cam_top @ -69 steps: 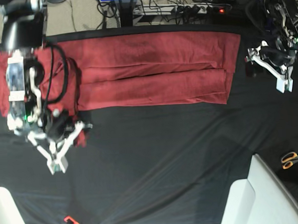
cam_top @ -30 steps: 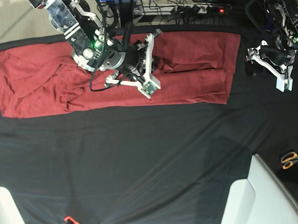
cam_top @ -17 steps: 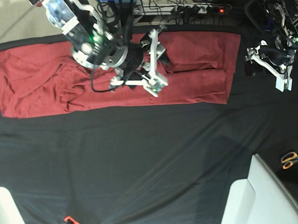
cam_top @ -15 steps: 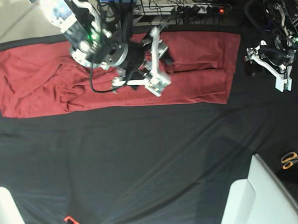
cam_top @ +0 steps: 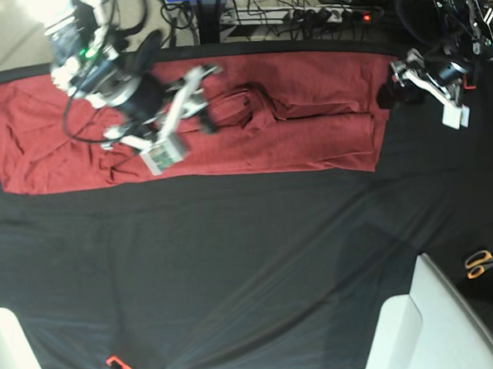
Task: Fold the T-shirt properly
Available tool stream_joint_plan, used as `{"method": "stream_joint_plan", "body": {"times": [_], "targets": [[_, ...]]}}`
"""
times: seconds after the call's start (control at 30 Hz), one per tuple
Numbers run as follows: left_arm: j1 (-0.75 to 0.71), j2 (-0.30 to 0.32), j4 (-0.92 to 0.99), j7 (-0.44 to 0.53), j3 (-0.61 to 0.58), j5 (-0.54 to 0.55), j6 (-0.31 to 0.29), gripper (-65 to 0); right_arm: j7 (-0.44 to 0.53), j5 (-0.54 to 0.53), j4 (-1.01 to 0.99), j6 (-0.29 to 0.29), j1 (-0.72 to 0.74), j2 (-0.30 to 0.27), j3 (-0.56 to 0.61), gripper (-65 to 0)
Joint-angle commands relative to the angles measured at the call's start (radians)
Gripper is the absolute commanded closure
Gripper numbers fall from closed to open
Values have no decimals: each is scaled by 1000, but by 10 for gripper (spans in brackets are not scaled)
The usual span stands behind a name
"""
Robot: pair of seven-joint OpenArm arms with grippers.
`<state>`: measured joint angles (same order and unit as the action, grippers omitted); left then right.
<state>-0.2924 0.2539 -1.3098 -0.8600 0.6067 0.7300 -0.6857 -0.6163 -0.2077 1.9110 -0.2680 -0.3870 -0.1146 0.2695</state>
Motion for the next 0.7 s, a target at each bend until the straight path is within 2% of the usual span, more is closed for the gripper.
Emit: {"method": "stream_joint_plan", "body": {"times": [0.0,0.07,0.33,0.53,0.67], "targets": [[22,23,-14,38,-20,23,-12,-525,17,-20,8,-12,-5,8,6,-300],[28,25,-14,48,-52,26,-12,-546,19,-20,5,-12,-14,-6,11,-300],[38,40,2,49,-58,23,-12,-551,20,-20,-17,-12,-19,-10,9,-300],[109,58,174,52,-61,17,-12,-553,20,-20,-17,-12,-19,-10,14,-300],[138,41,212,52,-64,-72,-12,-555,20,-20,-17,-12,-19,-10,14,-300]]}}
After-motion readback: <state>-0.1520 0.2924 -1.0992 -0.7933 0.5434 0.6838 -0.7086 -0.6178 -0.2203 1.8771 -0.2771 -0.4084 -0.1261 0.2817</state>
